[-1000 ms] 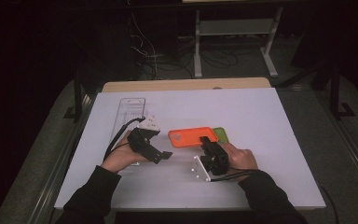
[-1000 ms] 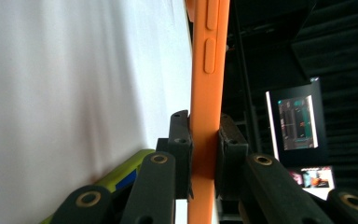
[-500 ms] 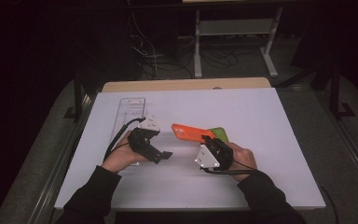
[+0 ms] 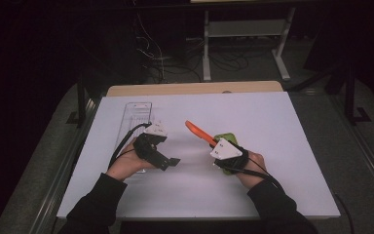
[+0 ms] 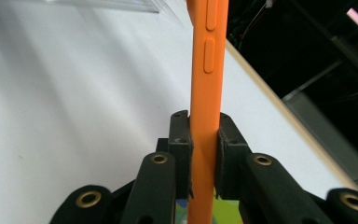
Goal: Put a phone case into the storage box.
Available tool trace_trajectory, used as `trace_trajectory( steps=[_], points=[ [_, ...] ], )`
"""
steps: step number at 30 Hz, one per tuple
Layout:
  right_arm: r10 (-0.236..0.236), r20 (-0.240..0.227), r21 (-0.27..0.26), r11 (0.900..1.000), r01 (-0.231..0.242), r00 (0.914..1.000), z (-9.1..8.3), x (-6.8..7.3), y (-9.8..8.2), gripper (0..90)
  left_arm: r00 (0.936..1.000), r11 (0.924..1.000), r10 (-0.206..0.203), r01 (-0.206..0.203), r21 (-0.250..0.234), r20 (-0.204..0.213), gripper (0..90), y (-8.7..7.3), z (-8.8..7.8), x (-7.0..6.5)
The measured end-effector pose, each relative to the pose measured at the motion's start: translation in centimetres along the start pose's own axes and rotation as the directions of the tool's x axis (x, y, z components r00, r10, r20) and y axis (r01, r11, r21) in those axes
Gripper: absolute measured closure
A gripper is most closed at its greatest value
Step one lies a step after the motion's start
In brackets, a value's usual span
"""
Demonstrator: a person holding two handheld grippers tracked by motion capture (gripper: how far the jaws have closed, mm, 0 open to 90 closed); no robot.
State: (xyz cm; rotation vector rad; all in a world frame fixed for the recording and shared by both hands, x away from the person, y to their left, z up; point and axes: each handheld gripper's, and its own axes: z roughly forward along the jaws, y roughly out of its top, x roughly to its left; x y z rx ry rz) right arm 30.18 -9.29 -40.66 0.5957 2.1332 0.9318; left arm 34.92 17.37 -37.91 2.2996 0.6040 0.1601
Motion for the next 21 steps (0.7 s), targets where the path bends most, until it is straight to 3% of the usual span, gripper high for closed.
trace_trajectory(
  steps=[3, 6, 7, 8, 9, 10, 11, 16, 18, 19, 20, 21],
  points=[
    [0.059, -0.03, -0.008, 0.998, -0.06, 0.9978, 0.0, -0.5, 0.0, 77.8, 0.9999, 0.9999, 0.012, -0.012, 0.01, -0.003, 0.0, 0.0, 0.0, 0.1],
    [0.123, -0.064, -0.007, 0.992, -0.124, 0.9903, 0.0, -1.1, -0.2, 77.8, 0.9999, 0.9999, 0.011, -0.011, 0.009, -0.004, 0.0, 0.0, -0.1, 0.2],
    [0.169, -0.076, -0.003, 0.985, -0.17, 0.9826, 0.0, -1.1, -0.2, 77.8, 0.9999, 0.9999, 0.01, -0.01, 0.008, -0.004, 0.0, 0.0, -0.1, 0.2],
    [0.19, -0.087, 0.001, 0.982, -0.19, 0.978, 0.1, -1.3, -0.2, 77.9, 0.9999, 1.0, -0.009, 0.009, -0.004, -0.005, 0.0, 0.0, 0.0, 0.1],
    [0.213, -0.098, 0.003, 0.977, -0.214, 0.9721, 0.1, -1.5, -0.3, 77.9, 1.0, 1.0, 0.0, 0.0, 0.003, -0.007, 0.0, 0.0, -0.1, 0.2],
    [0.25, -0.111, 0.004, 0.968, -0.251, 0.9619, 0.1, -1.6, -0.3, 77.9, 1.0, 1.0, -0.007, 0.007, -0.002, -0.006, 0.0, 0.0, 0.0, 0.1],
    [0.255, -0.119, 0.006, 0.967, -0.256, 0.9597, 0.1, -1.9, -0.5, 77.9, 1.0, 1.0, 0.001, -0.001, 0.006, -0.006, 0.0, -0.1, -0.1, 0.2],
    [0.356, -0.164, 0.017, 0.934, -0.358, 0.9202, 0.2, -2.8, -1.0, 77.9, 0.9998, 0.9998, -0.015, 0.015, -0.011, -0.009, 0.0, -0.2, -0.1, 0.4],
    [0.415, -0.191, 0.019, 0.908, -0.42, 0.8894, 0.3, -3.0, -1.2, 77.9, 0.9998, 0.9999, -0.013, 0.013, -0.004, -0.014, 0.0, -0.2, -0.1, 0.6],
    [0.425, -0.196, 0.014, 0.902, -0.431, 0.8836, 0.3, -3.2, -1.3, 77.9, 0.9996, 0.9997, -0.021, 0.021, -0.008, -0.017, 0.0, -0.2, -0.1, 0.6],
    [0.451, -0.21, 0.016, 0.888, -0.459, 0.8672, 0.3, -3.4, -1.4, 77.9, 0.9993, 0.9995, -0.03, 0.03, -0.011, -0.021, 0.0, -0.2, -0.1, 0.6],
    [0.465, -0.215, 0.011, 0.88, -0.474, 0.8587, 0.4, -3.5, -1.6, 77.9, 0.999, 0.9992, -0.038, 0.038, -0.01, -0.024, 0.0, -0.2, -0.2, 0.6]
  ],
)
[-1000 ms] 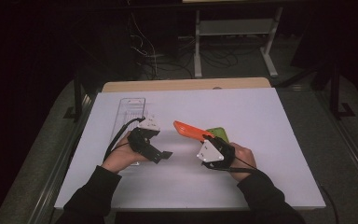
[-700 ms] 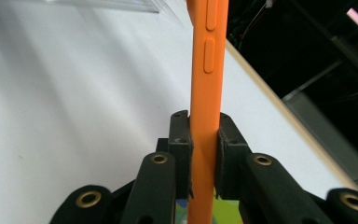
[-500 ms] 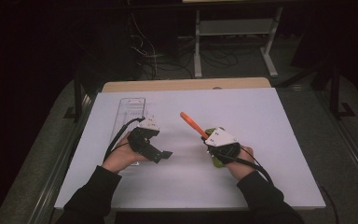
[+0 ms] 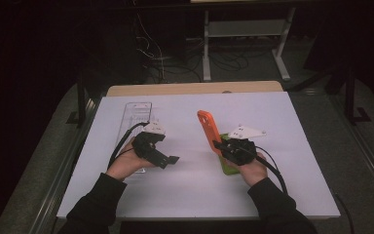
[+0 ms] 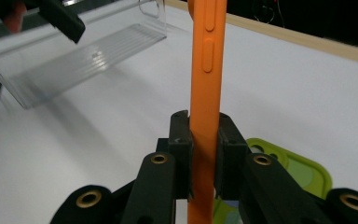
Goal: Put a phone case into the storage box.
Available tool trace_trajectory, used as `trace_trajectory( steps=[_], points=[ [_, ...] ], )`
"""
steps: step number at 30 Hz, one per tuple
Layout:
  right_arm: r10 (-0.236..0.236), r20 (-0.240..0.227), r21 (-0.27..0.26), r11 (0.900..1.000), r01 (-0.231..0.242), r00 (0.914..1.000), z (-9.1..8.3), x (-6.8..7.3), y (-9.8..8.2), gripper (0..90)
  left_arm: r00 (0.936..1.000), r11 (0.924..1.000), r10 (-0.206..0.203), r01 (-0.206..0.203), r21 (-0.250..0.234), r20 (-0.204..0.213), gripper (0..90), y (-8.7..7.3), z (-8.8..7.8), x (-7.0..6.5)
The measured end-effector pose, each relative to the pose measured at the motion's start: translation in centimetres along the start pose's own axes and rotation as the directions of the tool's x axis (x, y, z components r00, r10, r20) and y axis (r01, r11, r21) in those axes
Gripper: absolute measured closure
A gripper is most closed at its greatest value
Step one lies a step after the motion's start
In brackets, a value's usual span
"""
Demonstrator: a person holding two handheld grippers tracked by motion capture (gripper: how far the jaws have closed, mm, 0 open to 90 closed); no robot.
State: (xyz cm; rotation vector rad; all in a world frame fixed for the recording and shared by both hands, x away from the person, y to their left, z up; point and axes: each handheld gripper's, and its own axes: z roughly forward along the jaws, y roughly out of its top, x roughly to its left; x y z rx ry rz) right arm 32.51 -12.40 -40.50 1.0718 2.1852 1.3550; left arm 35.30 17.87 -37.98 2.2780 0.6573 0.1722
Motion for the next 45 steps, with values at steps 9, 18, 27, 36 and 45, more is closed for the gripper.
trace_trajectory(
  steps=[9, 18, 27, 36, 45],
  points=[
    [0.045, -0.02, -0.007, 0.999, -0.045, 0.9988, 0.0, 0.1, -0.2, 78.0, 0.9974, 0.9954, -0.071, 0.071, -0.064, 0.014, 0.0, 0.2, -0.3, 0.3],
    [0.049, -0.039, -0.009, 0.999, -0.049, 0.9981, -0.2, 0.5, -0.2, 78.0, 0.9913, 0.9821, -0.118, 0.125, -0.141, 0.057, 0.0, 1.9, 0.0, 0.1],
    [0.042, -0.04, -0.028, 0.999, -0.043, 0.9983, -0.7, 0.5, 0.1, 78.1, 0.9893, 0.9737, -0.12, 0.133, -0.185, 0.083, 0.0, 4.2, 1.0, -0.1],
    [0.017, -0.051, -0.039, 0.999, -0.019, 0.9986, -0.4, 1.2, 0.1, 78.1, 0.9852, 0.9644, -0.125, 0.149, -0.218, 0.117, 0.0, 6.1, 1.9, -0.1],
    [-0.001, -0.068, -0.04, 0.999, -0.001, 0.9977, -0.2, 1.9, 0.2, 78.1, 0.9819, 0.9618, -0.123, 0.154, -0.227, 0.144, 0.0, 6.7, 3.1, -0.2]
  ],
)
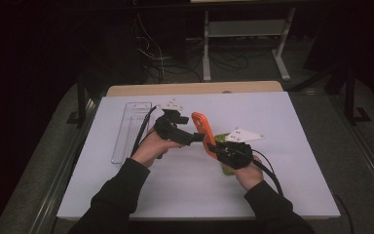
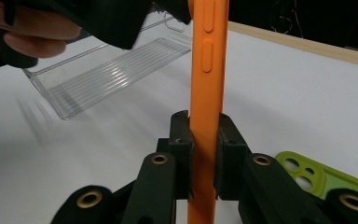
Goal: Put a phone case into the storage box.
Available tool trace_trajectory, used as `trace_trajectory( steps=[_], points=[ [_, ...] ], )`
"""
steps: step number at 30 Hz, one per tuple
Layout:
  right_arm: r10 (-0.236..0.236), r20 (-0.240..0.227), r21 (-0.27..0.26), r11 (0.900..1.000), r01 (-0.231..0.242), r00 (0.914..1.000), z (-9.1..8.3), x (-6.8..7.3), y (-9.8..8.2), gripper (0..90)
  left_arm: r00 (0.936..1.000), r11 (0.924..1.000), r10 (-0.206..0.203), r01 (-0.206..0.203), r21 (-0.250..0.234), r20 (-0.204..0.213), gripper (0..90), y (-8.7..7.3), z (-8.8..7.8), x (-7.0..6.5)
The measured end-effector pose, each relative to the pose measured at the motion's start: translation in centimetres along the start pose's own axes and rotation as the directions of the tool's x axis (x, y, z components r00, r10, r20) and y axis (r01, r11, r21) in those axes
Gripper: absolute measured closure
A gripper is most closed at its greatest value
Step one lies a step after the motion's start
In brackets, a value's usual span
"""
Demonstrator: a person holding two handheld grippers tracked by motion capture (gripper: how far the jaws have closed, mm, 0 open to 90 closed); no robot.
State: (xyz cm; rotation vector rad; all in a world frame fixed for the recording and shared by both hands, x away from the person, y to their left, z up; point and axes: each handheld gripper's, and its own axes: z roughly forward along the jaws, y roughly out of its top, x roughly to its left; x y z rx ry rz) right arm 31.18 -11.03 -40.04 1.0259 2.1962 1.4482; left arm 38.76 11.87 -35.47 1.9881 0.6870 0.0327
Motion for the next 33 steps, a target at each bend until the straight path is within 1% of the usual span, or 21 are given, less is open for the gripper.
trace_trajectory(
  steps=[4, 6, 13, 18, 21, 22, 28, 30, 33],
  points=[
    [-0.003, -0.009, -0.004, 1.0, 0.003, 1.0, 0.0, 0.2, 0.1, 78.1, 0.9999, 0.9999, -0.011, 0.011, -0.011, 0.004, 0.0, 0.0, 0.4, -0.1],
    [-0.005, -0.013, -0.007, 1.0, 0.005, 0.9999, 0.1, 0.3, 0.1, 78.1, 1.0, 0.9999, -0.005, 0.005, -0.012, 0.004, 0.0, 0.0, 0.5, -0.1],
    [-0.011, -0.024, -0.01, 1.0, 0.011, 0.9997, 0.3, 0.8, 0.1, 78.2, 0.9994, 0.9985, -0.036, 0.036, -0.042, 0.003, 0.0, 0.0, 0.9, -0.1],
    [-0.008, -0.033, -0.005, 1.0, 0.008, 0.9994, 0.4, 1.1, 0.1, 78.2, 0.9987, 0.9981, -0.05, 0.05, -0.036, 0.0, 0.0, -0.1, 1.3, -0.2],
    [-0.012, -0.033, -0.004, 1.0, 0.012, 0.9994, 0.5, 1.1, 0.1, 78.2, 0.9989, 0.9985, -0.047, 0.047, -0.028, 0.001, 0.0, 0.0, 1.4, -0.2],
    [-0.012, -0.034, -0.003, 1.0, 0.012, 0.9994, 0.5, 1.1, 0.1, 78.2, 0.9986, 0.9979, -0.052, 0.052, -0.038, 0.001, 0.0, -0.1, 1.6, -0.2],
    [-0.023, -0.027, -0.001, 1.0, 0.023, 0.9994, 0.6, 1.1, 0.0, 78.2, 0.998, 0.997, -0.063, 0.063, -0.046, -0.005, 0.0, -0.1, 1.6, -0.4],
    [-0.016, -0.029, 0.005, 1.0, 0.016, 0.9995, 0.6, 1.2, 0.0, 78.2, 0.9978, 0.9969, -0.066, 0.065, -0.043, -0.01, 0.0, -0.1, 1.7, -0.4],
    [-0.019, -0.028, 0.008, 1.0, 0.019, 0.9994, 0.7, 1.2, 0.0, 78.2, 0.9966, 0.9956, -0.081, 0.08, -0.049, -0.013, 0.0, -0.1, 1.7, -0.5]
  ],
)
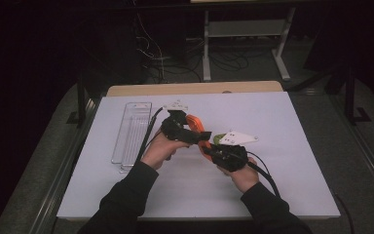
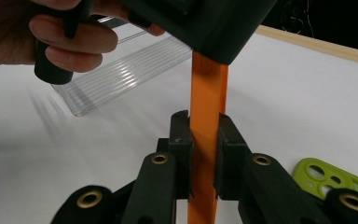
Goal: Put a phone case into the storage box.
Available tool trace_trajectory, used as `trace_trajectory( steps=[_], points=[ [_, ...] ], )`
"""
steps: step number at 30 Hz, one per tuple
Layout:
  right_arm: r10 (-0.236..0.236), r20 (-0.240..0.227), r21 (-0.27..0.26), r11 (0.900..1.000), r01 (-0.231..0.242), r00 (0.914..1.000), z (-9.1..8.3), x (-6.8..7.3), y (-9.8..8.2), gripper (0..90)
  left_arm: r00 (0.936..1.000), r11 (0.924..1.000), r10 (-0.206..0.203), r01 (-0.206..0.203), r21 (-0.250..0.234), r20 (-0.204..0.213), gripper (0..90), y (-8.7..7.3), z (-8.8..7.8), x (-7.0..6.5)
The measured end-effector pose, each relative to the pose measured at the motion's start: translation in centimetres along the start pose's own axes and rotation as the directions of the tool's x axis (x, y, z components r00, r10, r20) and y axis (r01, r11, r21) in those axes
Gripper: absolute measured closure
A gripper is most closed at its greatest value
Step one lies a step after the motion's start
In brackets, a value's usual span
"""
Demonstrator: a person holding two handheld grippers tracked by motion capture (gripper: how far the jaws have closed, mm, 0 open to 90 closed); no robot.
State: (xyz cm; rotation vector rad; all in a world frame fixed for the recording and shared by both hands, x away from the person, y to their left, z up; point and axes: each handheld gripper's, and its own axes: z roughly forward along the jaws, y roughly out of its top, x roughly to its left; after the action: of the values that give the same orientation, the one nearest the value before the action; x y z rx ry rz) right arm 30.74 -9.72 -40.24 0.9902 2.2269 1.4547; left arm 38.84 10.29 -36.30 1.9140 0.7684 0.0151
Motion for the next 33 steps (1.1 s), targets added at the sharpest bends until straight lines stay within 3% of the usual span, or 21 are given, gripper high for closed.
trace_trajectory(
  steps=[3, 7, 18, 25, 33],
  points=[
    [-0.004, 0.005, 0.007, 1.0, 0.004, 1.0, 0.1, 0.0, -0.1, 78.2, 0.9998, 0.9999, 0.005, -0.005, -0.014, -0.017, 5.1, 0.0, -0.1, 0.0],
    [-0.006, 0.005, 0.008, 1.0, 0.006, 1.0, 0.1, 0.1, -0.1, 78.2, 0.9999, 0.9999, 0.007, -0.007, -0.014, -0.01, 9.6, 0.1, -0.4, 0.2],
    [-0.02, 0.005, 0.029, 0.999, 0.019, 0.9998, 0.3, 0.1, -0.2, 76.3, 0.9997, 0.9997, 0.024, -0.024, 0.005, -0.005, 13.3, 0.1, -0.4, 0.2],
    [-0.037, -0.001, 0.032, 0.999, 0.037, 0.9993, -0.4, -0.5, 0.1, 57.9, 0.9986, 0.9983, 0.05, -0.05, 0.03, -0.018, 13.9, 0.4, -0.7, 0.3],
    [-0.036, 0.002, 0.133, 0.99, 0.035, 0.9994, -1.3, -2.1, -0.4, 34.9, 0.995, 0.9931, 0.094, -0.091, 0.074, -0.036, 14.0, 1.4, -1.3, 0.3]
  ],
)
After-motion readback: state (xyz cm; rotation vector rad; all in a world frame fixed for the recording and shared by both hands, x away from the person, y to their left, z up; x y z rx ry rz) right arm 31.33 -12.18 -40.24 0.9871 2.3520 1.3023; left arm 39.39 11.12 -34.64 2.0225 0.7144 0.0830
